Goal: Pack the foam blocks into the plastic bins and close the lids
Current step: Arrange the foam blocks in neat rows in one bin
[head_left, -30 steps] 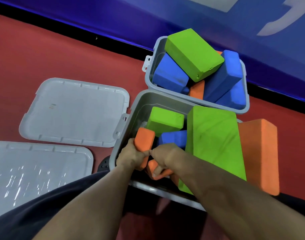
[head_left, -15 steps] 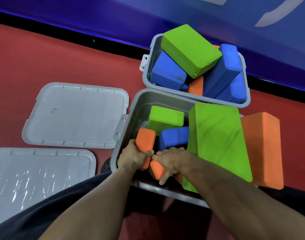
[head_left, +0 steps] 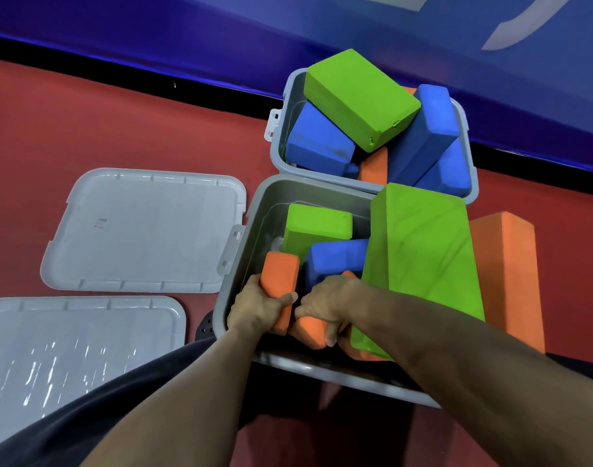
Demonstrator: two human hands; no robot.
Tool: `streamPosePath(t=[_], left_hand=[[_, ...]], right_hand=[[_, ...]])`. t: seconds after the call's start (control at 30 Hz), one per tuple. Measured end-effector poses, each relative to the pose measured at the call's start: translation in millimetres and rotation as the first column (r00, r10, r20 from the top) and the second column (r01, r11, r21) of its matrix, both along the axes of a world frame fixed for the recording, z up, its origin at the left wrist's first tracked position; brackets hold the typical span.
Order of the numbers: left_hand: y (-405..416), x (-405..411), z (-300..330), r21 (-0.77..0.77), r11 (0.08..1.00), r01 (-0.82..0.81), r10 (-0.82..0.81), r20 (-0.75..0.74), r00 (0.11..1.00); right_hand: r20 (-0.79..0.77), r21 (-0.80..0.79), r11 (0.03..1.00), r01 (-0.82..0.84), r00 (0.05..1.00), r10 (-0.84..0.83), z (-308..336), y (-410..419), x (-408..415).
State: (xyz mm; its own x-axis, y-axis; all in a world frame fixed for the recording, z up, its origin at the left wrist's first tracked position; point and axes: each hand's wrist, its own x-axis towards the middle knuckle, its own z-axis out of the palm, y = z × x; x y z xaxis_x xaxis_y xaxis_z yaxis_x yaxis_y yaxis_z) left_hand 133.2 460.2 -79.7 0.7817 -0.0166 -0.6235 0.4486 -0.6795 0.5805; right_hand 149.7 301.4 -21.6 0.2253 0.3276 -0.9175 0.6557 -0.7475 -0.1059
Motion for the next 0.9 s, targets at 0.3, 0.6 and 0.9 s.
streamPosePath(t=[0.3,0.6,0.9], left_hand=[[-8,-2,3,0.018,0.997,0.069,-0.068,-0.056,0.996],[-5,-1,0,-0.101,0.995,-0.003,-0.007,-0.098,0.995],[-3,-4,1,-0.096,0.995,-0.024,0.019,-0.062,0.998]], right_hand=[[0.149,0.049,0.987,0.153,0.976,-0.159,-15,-14,-22],[0.161,0.561,0.051,0.826,-0.049,-0.986,-10,-2,-40],[0.072,0.569,-0.540,0.620,-0.692,-0.718,-13,39,-62]])
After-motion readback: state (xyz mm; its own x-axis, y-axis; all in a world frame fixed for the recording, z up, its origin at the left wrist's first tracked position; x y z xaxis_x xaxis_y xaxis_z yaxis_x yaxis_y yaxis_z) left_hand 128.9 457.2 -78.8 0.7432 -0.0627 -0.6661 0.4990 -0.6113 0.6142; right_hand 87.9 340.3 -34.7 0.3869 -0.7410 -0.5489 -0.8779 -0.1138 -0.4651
